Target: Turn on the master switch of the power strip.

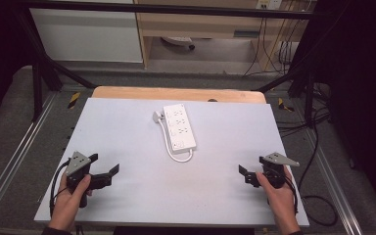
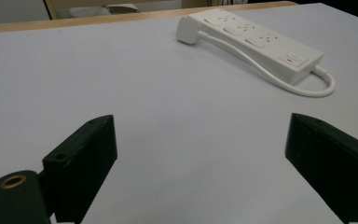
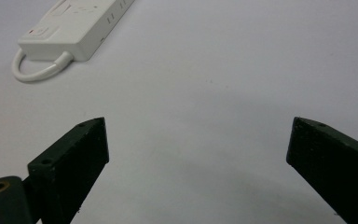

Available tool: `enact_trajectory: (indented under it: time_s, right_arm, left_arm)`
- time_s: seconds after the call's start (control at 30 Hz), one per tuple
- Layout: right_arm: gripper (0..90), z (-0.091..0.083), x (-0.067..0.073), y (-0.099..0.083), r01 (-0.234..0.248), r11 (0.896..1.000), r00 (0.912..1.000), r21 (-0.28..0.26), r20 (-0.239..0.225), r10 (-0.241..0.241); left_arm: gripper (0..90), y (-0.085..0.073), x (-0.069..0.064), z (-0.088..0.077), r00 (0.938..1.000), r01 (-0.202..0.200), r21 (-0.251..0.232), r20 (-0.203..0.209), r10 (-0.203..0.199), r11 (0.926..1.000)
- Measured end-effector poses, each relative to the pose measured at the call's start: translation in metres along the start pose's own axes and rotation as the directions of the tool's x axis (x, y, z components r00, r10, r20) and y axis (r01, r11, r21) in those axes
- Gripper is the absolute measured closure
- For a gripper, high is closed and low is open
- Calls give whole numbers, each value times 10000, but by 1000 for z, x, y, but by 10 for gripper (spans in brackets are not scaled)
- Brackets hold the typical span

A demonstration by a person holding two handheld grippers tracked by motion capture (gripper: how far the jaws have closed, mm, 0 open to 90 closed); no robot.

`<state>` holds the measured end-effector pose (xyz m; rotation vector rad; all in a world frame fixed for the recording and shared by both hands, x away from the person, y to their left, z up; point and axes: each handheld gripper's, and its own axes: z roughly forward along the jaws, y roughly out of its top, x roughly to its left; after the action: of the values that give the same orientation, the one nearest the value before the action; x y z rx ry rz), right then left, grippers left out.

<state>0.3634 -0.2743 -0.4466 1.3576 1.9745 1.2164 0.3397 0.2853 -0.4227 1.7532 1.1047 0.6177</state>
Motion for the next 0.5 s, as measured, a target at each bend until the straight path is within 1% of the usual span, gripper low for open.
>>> enact_trajectory:
  time_s: [0.13,0.27,0.3,0.43,0.5]
  right_arm:
    - [59,0,1,0,-49,10000,10000,-41,-11,49]
    - [59,-1,3,1,50,10000,9999,-52,-118,-51]
    - [58,-1,5,1,111,9999,9998,-122,-150,-112]
    - [56,-2,7,3,135,9997,9996,-181,-251,-139]
    - [51,-2,9,4,141,9997,9994,-210,-302,-147]
  left_arm:
    - [91,0,0,1,10000,28,43,-19,-28,10000]
    - [90,-1,1,1,10000,46,93,-19,-46,9999]
    - [90,-1,1,1,10000,52,97,-26,-52,9999]
    - [86,-1,2,2,9999,162,150,-20,-162,9998]
    - [84,-1,2,2,9999,148,184,-21,-148,9997]
